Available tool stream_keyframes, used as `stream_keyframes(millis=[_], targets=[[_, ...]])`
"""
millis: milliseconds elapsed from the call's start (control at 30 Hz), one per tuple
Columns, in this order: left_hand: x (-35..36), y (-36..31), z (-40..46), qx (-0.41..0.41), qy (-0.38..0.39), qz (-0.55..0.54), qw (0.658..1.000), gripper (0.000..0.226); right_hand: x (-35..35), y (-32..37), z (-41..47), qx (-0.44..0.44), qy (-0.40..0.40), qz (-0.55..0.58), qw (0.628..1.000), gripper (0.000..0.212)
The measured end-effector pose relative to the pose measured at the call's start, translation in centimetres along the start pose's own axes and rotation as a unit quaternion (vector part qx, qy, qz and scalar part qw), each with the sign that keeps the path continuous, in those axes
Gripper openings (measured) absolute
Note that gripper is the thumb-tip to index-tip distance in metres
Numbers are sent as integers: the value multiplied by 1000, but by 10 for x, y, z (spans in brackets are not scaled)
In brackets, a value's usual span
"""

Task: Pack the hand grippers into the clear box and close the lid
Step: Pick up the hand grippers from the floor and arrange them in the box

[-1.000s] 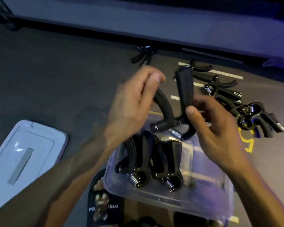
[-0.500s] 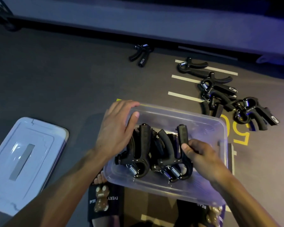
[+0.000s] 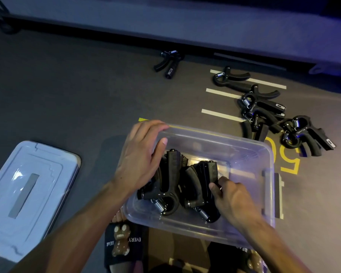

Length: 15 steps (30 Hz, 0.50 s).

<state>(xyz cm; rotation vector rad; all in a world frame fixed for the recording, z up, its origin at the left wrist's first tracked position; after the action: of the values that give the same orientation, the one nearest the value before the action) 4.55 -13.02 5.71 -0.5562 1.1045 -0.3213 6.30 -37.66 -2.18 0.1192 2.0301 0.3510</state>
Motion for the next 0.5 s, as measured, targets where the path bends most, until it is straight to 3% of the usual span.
stream_keyframes(millis=[200,333,500], targets=[[0,-1,0,-4,-2,0,1000,29,-4,12,-3,8,4,-45,999,39],[0,-3,0,-1,0,10,1000,29,-2,35,-9,-56,26,-117,991,39],[0,-3,0,0,-4,12,1000,28,-3,35,-7,-69,28,-112,991,35]])
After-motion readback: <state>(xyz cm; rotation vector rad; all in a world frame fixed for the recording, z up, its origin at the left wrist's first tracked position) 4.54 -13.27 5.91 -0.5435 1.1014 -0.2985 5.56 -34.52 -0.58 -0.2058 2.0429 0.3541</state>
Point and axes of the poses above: each hand's wrist, its own z-axis towards the middle knuckle, its own x-axis out of the palm, y = z × x, the point moved 8 cm from there along z, towards the middle knuckle, and after that the axes turned 10 degrees about -y, right-handed, at the moved point
